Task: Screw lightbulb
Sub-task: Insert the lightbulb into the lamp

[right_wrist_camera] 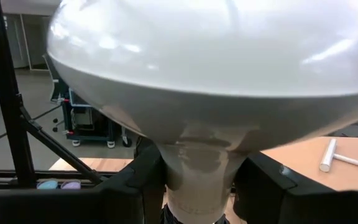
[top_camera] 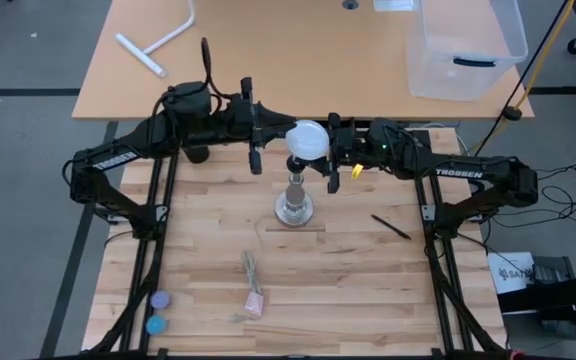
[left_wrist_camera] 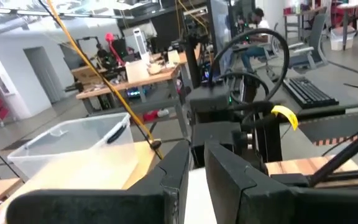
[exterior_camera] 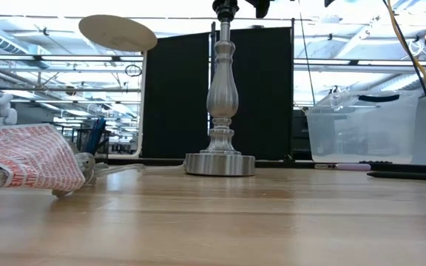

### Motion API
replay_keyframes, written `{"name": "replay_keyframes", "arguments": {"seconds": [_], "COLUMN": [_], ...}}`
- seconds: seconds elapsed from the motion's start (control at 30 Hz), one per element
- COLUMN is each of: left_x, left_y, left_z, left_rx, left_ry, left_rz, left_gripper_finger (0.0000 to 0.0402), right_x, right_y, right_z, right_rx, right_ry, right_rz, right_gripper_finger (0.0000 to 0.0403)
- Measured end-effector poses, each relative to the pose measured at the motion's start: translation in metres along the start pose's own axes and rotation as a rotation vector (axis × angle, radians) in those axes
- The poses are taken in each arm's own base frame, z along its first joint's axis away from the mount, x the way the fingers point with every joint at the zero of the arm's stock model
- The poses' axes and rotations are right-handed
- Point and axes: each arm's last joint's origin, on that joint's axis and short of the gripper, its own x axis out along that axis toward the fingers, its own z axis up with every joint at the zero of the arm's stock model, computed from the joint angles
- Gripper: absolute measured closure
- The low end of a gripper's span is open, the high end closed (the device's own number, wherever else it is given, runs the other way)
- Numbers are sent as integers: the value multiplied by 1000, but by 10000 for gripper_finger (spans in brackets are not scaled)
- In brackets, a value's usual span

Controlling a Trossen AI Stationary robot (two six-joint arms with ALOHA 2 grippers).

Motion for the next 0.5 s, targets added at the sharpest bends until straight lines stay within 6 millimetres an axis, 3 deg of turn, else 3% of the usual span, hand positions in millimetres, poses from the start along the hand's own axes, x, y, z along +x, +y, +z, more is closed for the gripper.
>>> {"name": "replay_keyframes", "arguments": {"seconds": [0.5], "left_x": [-3], "left_y": [-2], "left_z": [-2], "left_rx": [-24], "left_ry": [74], "left_rz": [-23], "left_gripper_finger": [344], "right_x": [12], "right_y": [-1], "right_z": [6], "right_rx": [0], "right_ry": [41], "right_rz": [-11], "right_gripper_finger": [251]}}
